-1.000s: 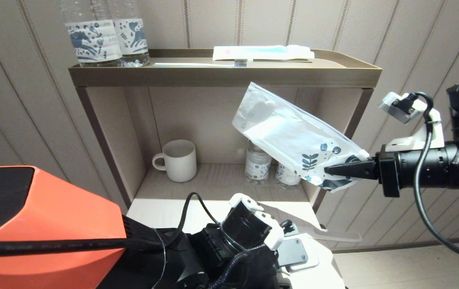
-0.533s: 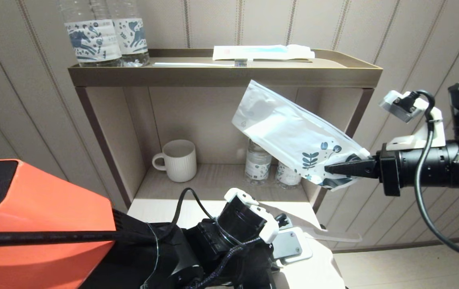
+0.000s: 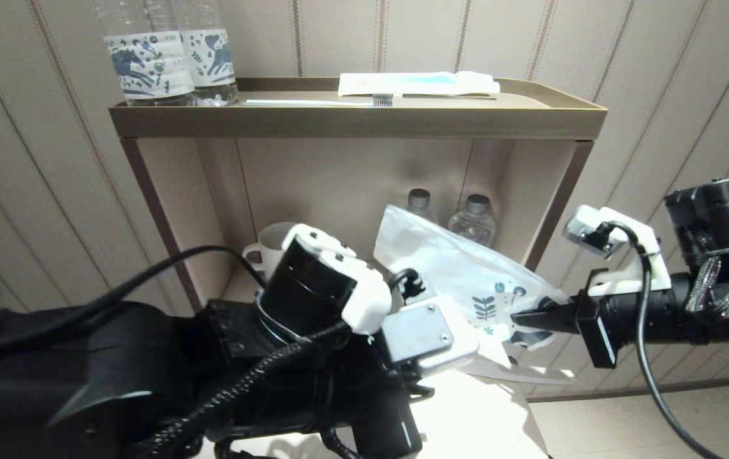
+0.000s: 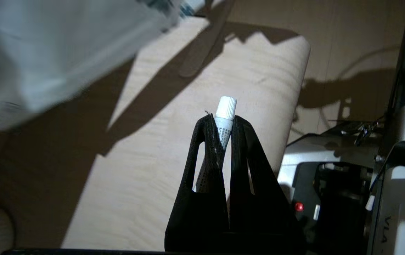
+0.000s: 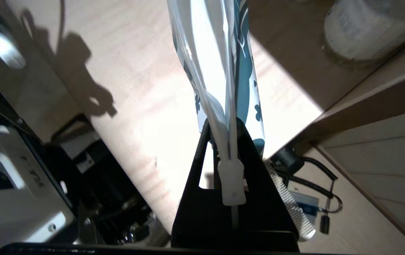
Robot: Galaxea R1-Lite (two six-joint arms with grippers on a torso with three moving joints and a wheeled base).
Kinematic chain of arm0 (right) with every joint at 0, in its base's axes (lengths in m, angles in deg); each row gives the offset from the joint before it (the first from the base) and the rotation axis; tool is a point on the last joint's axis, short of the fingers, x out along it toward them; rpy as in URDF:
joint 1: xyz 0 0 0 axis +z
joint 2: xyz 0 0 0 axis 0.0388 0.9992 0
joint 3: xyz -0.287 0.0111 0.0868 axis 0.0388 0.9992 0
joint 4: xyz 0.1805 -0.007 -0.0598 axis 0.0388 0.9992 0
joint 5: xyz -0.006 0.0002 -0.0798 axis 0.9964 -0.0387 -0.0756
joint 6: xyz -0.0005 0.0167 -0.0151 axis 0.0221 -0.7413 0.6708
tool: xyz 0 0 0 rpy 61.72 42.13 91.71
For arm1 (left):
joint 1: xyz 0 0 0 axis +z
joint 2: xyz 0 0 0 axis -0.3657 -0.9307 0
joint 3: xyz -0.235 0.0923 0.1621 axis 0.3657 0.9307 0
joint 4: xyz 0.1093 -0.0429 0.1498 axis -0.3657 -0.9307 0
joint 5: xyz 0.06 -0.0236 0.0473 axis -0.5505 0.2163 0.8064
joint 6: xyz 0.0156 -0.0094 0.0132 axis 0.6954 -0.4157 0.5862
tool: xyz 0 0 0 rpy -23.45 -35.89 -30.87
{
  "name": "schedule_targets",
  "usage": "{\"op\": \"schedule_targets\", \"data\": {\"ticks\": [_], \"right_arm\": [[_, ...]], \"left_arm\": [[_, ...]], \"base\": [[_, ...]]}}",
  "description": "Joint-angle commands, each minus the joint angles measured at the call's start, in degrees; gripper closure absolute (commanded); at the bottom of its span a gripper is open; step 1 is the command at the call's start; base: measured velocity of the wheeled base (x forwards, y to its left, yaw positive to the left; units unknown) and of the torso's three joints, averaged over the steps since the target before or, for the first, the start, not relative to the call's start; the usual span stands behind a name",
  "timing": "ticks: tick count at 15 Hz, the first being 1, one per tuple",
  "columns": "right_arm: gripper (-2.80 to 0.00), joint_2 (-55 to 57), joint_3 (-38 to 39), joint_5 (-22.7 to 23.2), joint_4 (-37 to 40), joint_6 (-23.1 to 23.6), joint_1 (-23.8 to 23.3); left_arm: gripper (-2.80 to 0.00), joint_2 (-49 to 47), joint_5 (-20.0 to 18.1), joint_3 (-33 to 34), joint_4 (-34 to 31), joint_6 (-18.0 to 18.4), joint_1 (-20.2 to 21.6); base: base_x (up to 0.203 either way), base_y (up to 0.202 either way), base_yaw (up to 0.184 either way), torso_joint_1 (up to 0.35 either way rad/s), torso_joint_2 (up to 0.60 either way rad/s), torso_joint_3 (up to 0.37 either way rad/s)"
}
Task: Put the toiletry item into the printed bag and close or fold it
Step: Pick up the toothpaste, then place the toothpaste in the storage bag
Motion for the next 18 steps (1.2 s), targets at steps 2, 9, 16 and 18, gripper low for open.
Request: {"op": "schedule_targets", "data": {"ticks": [2, 9, 16, 18], "right_arm": [[0.00, 0.1, 3.4, -5.1, -0.2, 3.3, 5.0], [0.00, 1.2, 3.0, -17.9, -0.9, 7.7, 15.2], [0.00, 3.8, 1.7, -17.7, -2.1, 7.3, 15.3], [0.00, 4.5, 2.0, -17.5, -3.2, 7.3, 15.2]], "left_arm": [[0.00, 6.8, 0.6, -4.5, -1.9, -1.3, 0.3], [0.00, 3.8, 0.4, -10.0, -2.6, -5.3, 2.4], [0.00, -1.8, -1.4, -9.0, -1.2, -5.4, 2.5], [0.00, -2.7, -2.5, -9.1, -0.4, -5.4, 2.7]], "base": [[0.000, 0.000, 0.000, 0.000, 0.00, 0.000], [0.000, 0.000, 0.000, 0.000, 0.00, 0.000], [0.000, 0.000, 0.000, 0.000, 0.00, 0.000], [0.000, 0.000, 0.000, 0.000, 0.00, 0.000]]}}
